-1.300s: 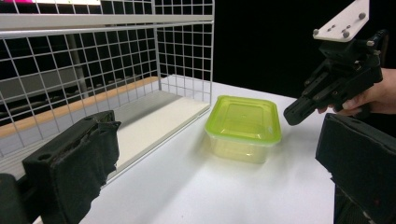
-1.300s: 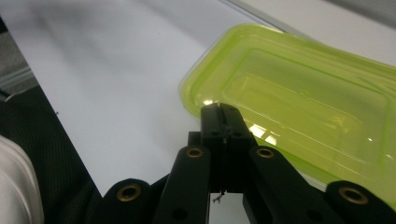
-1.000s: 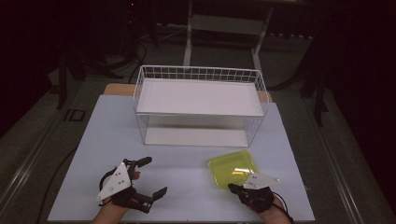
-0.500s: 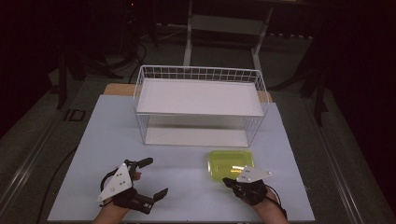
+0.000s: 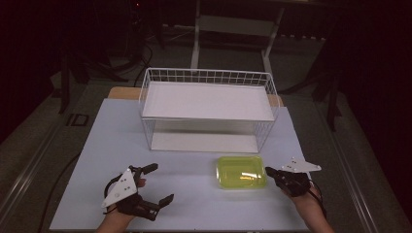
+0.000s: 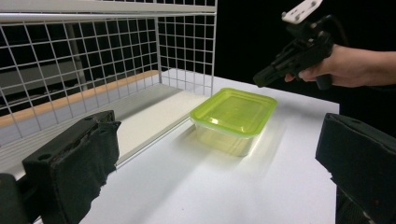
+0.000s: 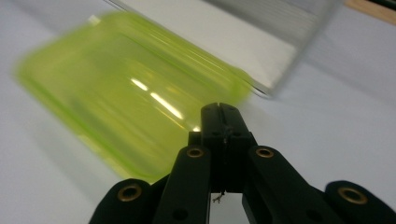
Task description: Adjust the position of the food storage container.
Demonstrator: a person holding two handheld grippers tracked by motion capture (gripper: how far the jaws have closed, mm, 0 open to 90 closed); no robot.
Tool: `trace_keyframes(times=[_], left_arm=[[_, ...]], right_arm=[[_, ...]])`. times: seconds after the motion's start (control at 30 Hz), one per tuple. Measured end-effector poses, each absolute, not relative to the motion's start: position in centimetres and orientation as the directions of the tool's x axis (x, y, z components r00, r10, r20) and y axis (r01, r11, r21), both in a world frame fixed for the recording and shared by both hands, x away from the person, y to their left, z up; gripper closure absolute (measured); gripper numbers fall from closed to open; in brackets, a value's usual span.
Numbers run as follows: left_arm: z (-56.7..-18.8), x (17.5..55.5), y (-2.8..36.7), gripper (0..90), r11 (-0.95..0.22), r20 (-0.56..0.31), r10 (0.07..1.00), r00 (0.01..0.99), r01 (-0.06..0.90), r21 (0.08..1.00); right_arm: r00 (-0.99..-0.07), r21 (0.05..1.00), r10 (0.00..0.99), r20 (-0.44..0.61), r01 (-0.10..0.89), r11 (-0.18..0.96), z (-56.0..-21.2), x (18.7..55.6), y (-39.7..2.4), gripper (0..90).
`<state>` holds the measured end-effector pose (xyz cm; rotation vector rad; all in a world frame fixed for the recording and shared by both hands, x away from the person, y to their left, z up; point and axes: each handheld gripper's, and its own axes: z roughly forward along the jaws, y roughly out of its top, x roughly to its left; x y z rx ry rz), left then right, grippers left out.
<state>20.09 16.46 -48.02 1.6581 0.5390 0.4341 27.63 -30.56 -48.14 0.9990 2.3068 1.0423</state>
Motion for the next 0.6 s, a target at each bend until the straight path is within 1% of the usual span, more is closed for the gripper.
trace_keyframes(times=[0.2,0.3,0.6], left_arm=[[-48.0,20.0,16.6,0.0,-0.111,-0.021,0.571,0.821,0.103,0.988],[-48.1,20.0,16.5,0.0,-0.112,-0.025,0.567,0.823,0.107,0.988],[-48.2,20.0,16.3,0.0,-0.124,-0.023,0.564,0.826,0.112,0.986]], right_arm=[[-0.624,0.755,0.780,-0.056,0.484,0.442,-49.8,28.8,-31.1,90.0],[-0.630,0.751,0.775,-0.047,0.489,0.443,-50.2,28.8,-30.8,90.0],[-0.664,0.758,0.747,-0.034,0.471,0.452,-50.1,28.8,-29.2,90.0]])
